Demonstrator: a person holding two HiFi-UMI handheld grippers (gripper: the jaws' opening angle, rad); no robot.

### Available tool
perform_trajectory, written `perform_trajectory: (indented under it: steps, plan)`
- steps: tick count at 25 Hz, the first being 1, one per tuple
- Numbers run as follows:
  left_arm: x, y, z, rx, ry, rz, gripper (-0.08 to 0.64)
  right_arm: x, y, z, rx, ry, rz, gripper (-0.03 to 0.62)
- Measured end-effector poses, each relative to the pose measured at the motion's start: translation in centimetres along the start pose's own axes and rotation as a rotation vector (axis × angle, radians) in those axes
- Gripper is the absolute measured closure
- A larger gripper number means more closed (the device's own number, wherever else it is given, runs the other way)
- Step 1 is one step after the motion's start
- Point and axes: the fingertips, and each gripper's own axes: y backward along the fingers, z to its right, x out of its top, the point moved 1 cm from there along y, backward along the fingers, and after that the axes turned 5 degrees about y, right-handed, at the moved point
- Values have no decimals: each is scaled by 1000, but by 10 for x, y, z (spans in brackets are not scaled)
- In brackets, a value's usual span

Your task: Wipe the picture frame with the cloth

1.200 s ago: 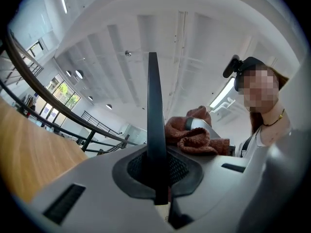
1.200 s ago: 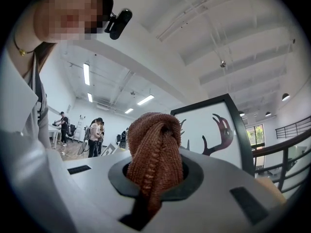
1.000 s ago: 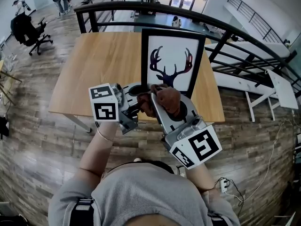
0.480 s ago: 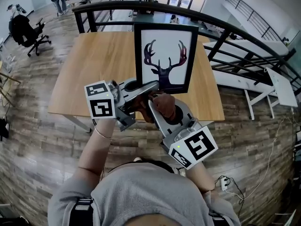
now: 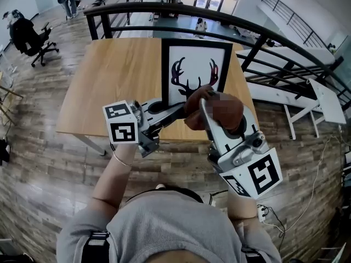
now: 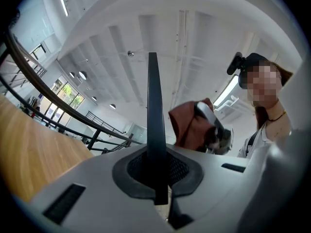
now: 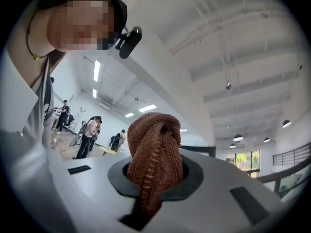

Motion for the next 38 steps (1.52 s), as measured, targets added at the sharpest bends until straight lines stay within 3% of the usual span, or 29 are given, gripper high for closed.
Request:
perform_trajectory:
  steps: [5,11,14,19,27,38]
  plan:
    - [-20,5,6,-4,-4,-32,543,46,-8,33,-109,-1,146,548]
    - [-38,2,23,-34,-7,-40,543,45,-12,42,-146,43,161,548]
    - [-42,2,25,-41,-27,-53,543,32,-21,46,-168,11,134,548]
    - [-42,3,25,-9,-104,-61,541,15,-34,45,-185,53,62,548]
    - [-34,2,33,-15,-110,-34,543,9,-33,28,-179,107,19,548]
    - [-34,-8,31,-21,-79,-20,542,-15,-19,27,-159,74,-54,548]
